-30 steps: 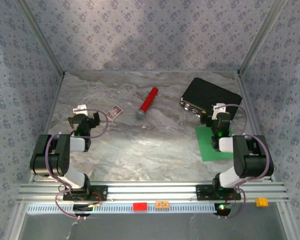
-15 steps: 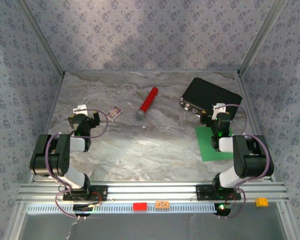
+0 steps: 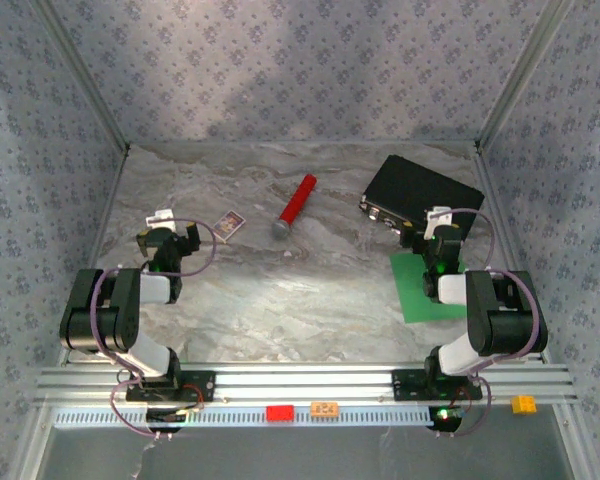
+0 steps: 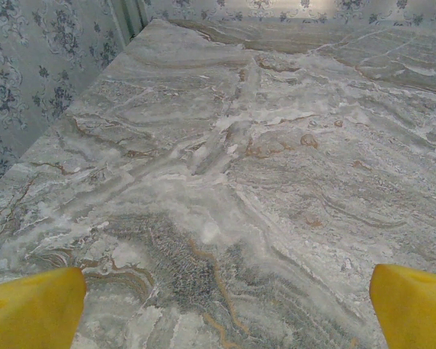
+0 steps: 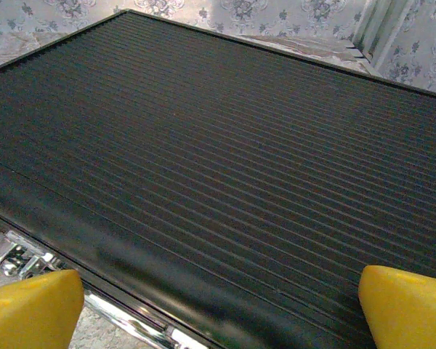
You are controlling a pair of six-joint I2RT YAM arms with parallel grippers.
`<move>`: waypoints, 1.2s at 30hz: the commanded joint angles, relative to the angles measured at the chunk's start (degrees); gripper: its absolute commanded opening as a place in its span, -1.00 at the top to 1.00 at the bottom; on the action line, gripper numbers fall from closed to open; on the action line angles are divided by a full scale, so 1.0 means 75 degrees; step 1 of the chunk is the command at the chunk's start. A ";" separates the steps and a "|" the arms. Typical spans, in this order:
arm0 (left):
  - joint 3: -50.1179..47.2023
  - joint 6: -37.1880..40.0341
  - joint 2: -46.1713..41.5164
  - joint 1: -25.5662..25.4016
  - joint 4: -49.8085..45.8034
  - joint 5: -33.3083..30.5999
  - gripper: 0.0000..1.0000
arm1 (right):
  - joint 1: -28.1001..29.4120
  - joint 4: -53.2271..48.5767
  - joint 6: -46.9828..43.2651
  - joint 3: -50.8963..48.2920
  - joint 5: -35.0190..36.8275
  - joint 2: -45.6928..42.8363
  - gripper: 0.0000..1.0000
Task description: Fold a paper plane with a square sheet of paper (pick it up from the middle)
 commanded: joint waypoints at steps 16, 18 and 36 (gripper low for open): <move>0.0301 -0.0483 -0.1558 0.0088 -0.1977 -0.0036 -0.99 | 0.0094 -0.1742 0.0103 0.0275 -0.0141 -0.1141 -0.98; 0.0154 -0.0740 -0.1966 0.0101 -0.2130 -0.0100 -1.00 | 0.0056 -0.2431 0.0308 0.0418 -0.0019 -0.1663 -0.98; 0.1863 -0.5165 -0.3277 0.0158 -0.7802 0.3564 -0.99 | -0.0395 -0.8821 0.4382 0.1303 -0.2350 -0.4317 -0.91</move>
